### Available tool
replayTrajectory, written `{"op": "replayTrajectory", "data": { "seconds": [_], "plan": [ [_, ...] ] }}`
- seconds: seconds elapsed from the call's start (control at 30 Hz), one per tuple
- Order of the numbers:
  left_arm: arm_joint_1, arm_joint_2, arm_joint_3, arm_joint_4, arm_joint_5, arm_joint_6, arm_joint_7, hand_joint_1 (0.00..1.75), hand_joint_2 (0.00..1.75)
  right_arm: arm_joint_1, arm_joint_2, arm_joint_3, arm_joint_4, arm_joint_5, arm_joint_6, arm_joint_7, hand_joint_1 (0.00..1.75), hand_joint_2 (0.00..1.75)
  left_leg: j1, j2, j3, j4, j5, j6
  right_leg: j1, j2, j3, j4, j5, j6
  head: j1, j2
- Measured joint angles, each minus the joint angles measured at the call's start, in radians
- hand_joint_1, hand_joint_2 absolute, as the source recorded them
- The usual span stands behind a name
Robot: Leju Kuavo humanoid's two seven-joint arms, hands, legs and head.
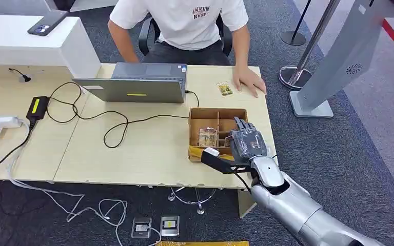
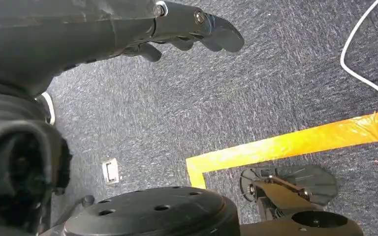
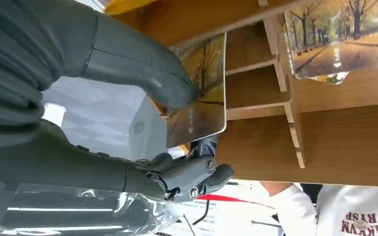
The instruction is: Pass the card to the sensor for recognition and then transmit it.
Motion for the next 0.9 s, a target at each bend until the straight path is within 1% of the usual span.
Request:
{"op": "replayTrajectory", "data": {
  "seconds": [0.33, 0.57, 0.77, 0.83, 0.9],
  "plan": [
    [0.0, 0.0, 0.0, 0.0, 0.004, 0.0, 0.0, 0.0, 0.0, -0.001, 0.0, -0.005, 0.008, -0.035, -0.001, -0.006, 1.75, 1.75, 0.0, 0.0, 0.0, 0.0, 0.0, 0.0, 0.0, 0.0, 0.0, 0.0, 0.0, 0.0, 0.0, 0.0],
    [0.0, 0.0, -0.001, 0.0, 0.005, 0.0, 0.0, 0.0, 0.0, -0.002, -0.001, -0.005, 0.011, -0.036, -0.016, -0.005, 1.75, 1.75, 0.0, 0.0, 0.0, 0.0, 0.0, 0.0, 0.0, 0.0, 0.0, 0.0, 0.0, 0.0, 0.0, 0.0],
    [0.0, 0.0, -0.001, 0.0, -0.002, 0.0, 0.0, 0.0, 0.0, -0.026, -0.002, -0.011, 0.011, -0.016, -0.096, -0.002, 1.75, 1.75, 0.0, 0.0, 0.0, 0.0, 0.0, 0.0, 0.0, 0.0, 0.0, 0.0, 0.0, 0.0, 0.0, 0.0],
    [0.0, -0.002, -0.001, 0.0, -0.013, 0.0, 0.0, 0.0, 0.0, -0.049, -0.005, -0.024, 0.001, -0.003, -0.134, 0.013, 1.75, 1.75, 0.0, 0.0, 0.0, 0.0, 0.0, 0.0, 0.0, 0.0, 0.0, 0.0, 0.0, 0.0, 0.0, 0.0],
    [0.0, -0.004, -0.001, 0.0, -0.024, 0.0, 0.0, 0.0, 0.0, -0.08, -0.014, -0.039, -0.02, 0.008, -0.146, 0.027, 1.75, 1.75, 0.0, 0.0, 0.0, 0.0, 0.0, 0.0, 0.0, 0.0, 0.0, 0.0, 0.001, 0.0, 0.0, 0.0]
  ]
}}
